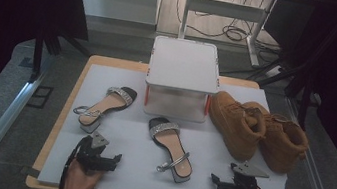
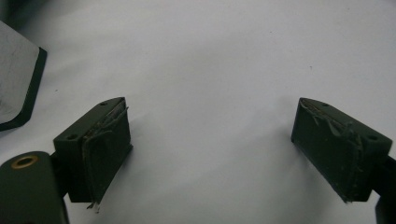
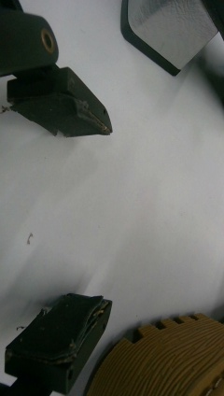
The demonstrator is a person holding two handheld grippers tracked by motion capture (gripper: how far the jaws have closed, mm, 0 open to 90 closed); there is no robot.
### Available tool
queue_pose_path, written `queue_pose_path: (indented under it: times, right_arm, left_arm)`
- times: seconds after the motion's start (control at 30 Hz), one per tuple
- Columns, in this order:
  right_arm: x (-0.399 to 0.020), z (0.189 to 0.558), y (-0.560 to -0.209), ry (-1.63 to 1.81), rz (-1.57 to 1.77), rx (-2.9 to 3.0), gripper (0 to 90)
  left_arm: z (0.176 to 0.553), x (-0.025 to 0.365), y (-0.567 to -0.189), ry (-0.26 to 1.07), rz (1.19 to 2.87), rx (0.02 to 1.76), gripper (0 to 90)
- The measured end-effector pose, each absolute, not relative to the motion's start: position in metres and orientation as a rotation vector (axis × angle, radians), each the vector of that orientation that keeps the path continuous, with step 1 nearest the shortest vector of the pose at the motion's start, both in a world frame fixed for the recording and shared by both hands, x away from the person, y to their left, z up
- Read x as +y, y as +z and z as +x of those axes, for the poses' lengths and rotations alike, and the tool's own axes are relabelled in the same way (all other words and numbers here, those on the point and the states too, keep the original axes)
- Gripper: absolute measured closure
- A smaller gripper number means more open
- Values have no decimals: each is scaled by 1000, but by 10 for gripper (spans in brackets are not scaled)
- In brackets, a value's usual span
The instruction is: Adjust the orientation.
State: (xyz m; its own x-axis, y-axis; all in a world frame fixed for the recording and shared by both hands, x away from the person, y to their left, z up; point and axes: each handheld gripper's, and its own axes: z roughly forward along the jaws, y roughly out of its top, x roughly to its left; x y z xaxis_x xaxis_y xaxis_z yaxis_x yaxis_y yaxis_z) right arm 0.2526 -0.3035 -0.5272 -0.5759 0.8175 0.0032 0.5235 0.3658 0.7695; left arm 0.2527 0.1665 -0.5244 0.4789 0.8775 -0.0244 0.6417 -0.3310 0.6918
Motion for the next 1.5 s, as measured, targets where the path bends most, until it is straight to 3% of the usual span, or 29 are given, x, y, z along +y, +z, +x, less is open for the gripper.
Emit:
queue_pose_path:
  times: [1.23, 1.5]
  right_arm:
    - [-304, 252, -528, 1064, 1173, 2242, 143]
    - [-304, 252, -528, 1064, 1173, 2242, 143]
  left_arm:
    - [253, 166, -523, 471, 2086, 1248, 137]
    - [250, 162, -520, 480, 2101, 1225, 239]
